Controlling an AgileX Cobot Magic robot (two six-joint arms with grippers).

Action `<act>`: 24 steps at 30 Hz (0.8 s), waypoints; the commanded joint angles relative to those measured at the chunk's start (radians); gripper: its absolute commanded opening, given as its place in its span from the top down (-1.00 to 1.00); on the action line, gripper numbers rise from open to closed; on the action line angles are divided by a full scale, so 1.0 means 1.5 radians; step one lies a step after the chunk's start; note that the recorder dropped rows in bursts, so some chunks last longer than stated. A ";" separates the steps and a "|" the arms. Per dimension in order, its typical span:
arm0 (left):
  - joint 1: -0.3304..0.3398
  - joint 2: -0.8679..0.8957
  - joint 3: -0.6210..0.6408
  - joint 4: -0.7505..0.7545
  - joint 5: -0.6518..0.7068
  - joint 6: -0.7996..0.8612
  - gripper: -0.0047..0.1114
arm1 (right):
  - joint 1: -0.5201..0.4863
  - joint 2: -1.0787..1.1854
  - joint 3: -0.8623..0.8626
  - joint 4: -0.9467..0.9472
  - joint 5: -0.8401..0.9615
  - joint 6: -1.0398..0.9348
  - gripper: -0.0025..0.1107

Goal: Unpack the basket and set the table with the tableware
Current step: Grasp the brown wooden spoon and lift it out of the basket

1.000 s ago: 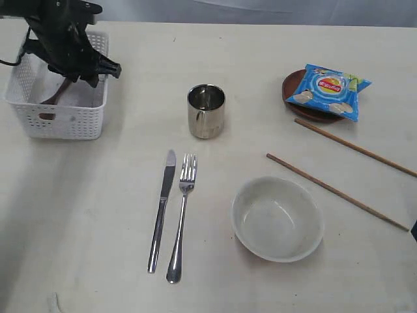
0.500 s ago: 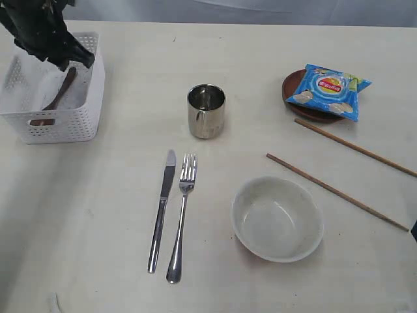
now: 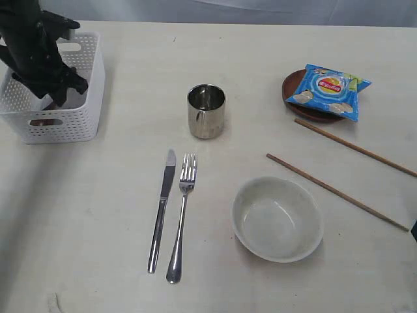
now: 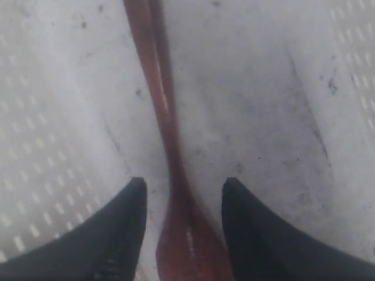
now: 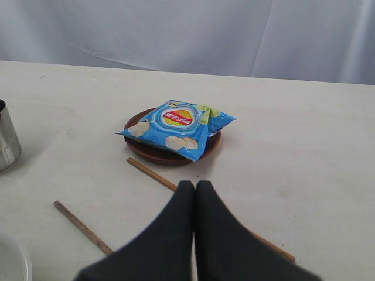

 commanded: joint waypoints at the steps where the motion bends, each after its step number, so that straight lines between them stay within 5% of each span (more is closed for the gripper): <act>1: 0.006 0.007 0.004 -0.006 -0.001 0.001 0.22 | 0.001 -0.003 0.002 -0.005 0.000 0.001 0.96; 14: 0.006 0.059 0.004 -0.011 -0.003 0.003 0.25 | 0.001 -0.003 0.002 -0.005 0.003 0.001 0.96; 20: 0.006 0.059 0.004 -0.011 0.006 0.003 0.92 | 0.001 -0.003 0.002 -0.005 0.003 0.001 0.96; 24: 0.006 0.059 0.004 -0.011 0.013 0.001 0.92 | 0.001 -0.003 0.002 -0.005 0.003 0.001 0.96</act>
